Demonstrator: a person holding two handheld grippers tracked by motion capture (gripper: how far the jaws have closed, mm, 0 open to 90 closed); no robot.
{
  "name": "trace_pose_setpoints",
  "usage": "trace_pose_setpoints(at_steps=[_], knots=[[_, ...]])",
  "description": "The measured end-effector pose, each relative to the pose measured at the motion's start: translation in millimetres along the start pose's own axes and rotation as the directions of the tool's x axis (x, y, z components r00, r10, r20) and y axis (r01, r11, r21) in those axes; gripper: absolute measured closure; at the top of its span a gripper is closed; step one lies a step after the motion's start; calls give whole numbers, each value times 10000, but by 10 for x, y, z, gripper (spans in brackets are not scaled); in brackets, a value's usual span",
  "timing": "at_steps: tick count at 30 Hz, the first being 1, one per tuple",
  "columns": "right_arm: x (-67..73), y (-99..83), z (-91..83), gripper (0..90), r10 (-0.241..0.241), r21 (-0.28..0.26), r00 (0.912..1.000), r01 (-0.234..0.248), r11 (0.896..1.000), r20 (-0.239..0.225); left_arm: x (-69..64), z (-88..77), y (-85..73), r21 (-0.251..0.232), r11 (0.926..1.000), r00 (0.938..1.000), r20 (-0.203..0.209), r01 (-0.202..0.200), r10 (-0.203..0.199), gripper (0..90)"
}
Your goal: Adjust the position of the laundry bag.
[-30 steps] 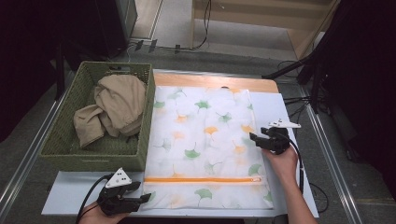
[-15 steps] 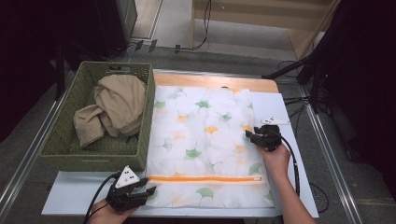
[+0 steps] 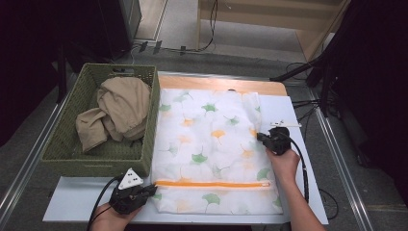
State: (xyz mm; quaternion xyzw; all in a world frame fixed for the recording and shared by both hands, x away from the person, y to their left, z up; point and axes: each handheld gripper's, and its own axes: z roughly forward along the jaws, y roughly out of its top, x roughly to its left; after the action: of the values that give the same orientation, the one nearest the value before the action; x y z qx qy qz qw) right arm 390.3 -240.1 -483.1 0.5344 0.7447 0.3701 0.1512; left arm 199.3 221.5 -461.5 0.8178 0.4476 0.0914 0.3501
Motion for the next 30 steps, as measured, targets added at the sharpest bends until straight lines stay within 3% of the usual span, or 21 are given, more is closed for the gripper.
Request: trace_pose_setpoints(at_steps=[3, 7, 19, 30], knots=[[-1, 15, -18, 900, -52, 42, 10000, 52, 10000, -1, 1, -3, 0, -121, 9999, 9999, 116, 61, -60, 870], [-42, 27, -77, 900, 167, -75, 9998, -168, 9998, -49, -8, -6, 8, -245, 9994, 9977, 624, 262, -246, 884], [-251, -46, -288, 899, 864, -330, 9959, -854, 9958, 284, -169, 55, 142, -508, 9980, 9936, 1046, -380, 432, 886], [-415, -112, -404, 898, 1040, -460, 9917, -1008, 9938, 753, -305, 176, 250, -492, 9954, 9802, 1766, -822, 897, 886]])
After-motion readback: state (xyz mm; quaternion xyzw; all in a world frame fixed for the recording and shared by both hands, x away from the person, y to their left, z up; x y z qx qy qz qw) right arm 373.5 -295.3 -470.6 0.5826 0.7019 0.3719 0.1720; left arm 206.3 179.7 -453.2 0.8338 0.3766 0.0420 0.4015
